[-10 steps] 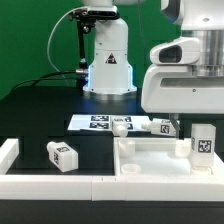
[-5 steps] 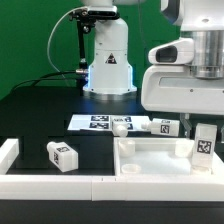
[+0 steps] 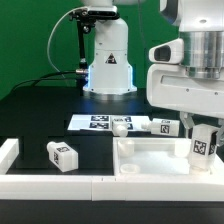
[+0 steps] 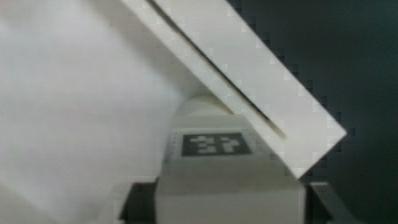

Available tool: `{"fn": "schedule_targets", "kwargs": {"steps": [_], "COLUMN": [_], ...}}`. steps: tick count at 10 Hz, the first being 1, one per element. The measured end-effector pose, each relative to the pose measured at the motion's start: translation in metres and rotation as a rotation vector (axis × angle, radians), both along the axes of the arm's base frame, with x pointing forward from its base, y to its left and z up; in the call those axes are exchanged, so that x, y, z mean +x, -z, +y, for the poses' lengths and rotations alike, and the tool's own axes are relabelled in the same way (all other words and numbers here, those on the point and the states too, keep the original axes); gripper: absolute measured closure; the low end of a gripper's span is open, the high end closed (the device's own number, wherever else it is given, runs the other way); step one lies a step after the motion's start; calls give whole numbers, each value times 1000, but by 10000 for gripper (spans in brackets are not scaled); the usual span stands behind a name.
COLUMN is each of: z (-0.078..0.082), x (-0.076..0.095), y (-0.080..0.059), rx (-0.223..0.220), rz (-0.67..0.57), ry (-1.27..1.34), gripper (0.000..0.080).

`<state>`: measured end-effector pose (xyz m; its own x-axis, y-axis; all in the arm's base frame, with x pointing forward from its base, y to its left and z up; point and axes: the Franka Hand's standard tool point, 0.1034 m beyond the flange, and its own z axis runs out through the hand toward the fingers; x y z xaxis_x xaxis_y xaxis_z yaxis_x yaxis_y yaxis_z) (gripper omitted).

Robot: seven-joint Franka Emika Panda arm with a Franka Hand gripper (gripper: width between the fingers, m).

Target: Assemble one leg

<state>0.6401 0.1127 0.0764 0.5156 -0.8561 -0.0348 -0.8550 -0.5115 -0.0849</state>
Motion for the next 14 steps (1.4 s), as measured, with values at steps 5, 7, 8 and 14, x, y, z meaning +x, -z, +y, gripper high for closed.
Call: {"fn": "schedule_targets", "kwargs": {"steps": [5,7,8,14], "z": [1,1,0,0], "x": [-2,-5,0,-2], "y": [1,-2,-6,-5], "rx": [58,28,11,-80], "rz": [-26,20,-7,-37], "ry": [424,209,1,-728], "gripper": [514,268,268,150]}}
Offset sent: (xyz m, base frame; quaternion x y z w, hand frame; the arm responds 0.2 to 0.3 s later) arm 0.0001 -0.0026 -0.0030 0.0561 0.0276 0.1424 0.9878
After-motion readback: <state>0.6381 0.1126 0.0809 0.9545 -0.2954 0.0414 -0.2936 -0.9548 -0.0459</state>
